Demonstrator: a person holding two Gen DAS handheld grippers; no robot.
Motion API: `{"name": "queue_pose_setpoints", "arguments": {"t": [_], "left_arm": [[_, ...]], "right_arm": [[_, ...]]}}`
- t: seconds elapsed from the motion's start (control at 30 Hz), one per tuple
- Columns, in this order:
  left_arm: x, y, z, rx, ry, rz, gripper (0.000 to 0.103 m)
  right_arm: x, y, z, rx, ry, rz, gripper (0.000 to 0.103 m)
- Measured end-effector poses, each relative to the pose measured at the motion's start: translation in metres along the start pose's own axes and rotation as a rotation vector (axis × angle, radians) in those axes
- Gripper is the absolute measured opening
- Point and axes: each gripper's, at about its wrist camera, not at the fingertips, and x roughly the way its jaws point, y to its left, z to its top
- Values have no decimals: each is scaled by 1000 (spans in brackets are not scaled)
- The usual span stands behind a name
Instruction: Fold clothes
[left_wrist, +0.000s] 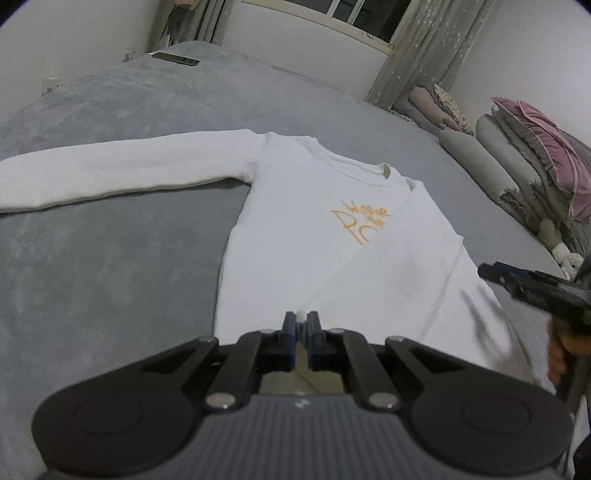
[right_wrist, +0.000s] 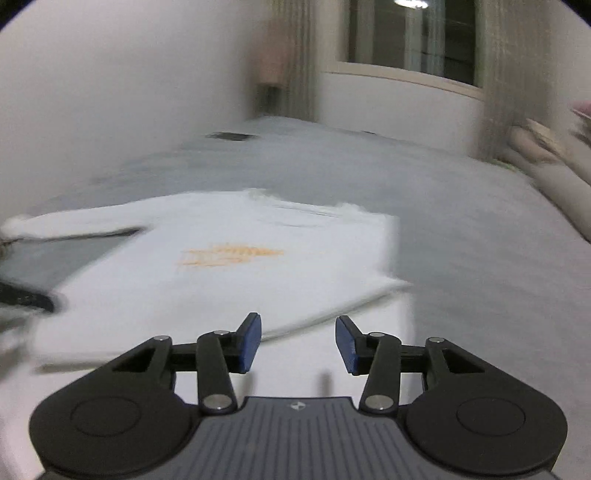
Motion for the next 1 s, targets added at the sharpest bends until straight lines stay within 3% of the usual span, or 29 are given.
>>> {"name": "queue_pose_setpoints", "arguments": {"t": [0.17,0.3,0.37,0.43,0.53,0.63,0.73,0.93,1.0], "left_arm": [[3,0,-1,18,3,8,4],[4,-1,-2,32,1,11,4],[5,-1,-3,37,-1,12,4],[6,-3,-4,53,-3,21,4],[6,-10,-6,96,-11,45,4],[7,-17,-10,149,-21,71,4],[8,-19,-12,175,-24,86,4],[5,-17,-12,182,-20,82,5],[4,-16,-11,178,-17,81,5]], "right_arm": [[47,-45,4,59,44,-118,40],[77,-60,11,46,57,-79,40],[87,-70,14,102,53,-25,33],[91,-77,15,152,35,7,12],[83,-83,10,219,-10,13,8],[74,-93,4,336,-26,18,7],[82,-106,2,474,13,33,8],[72,-112,3,532,28,-6,15],[65,-113,6,509,16,-89,17]]}}
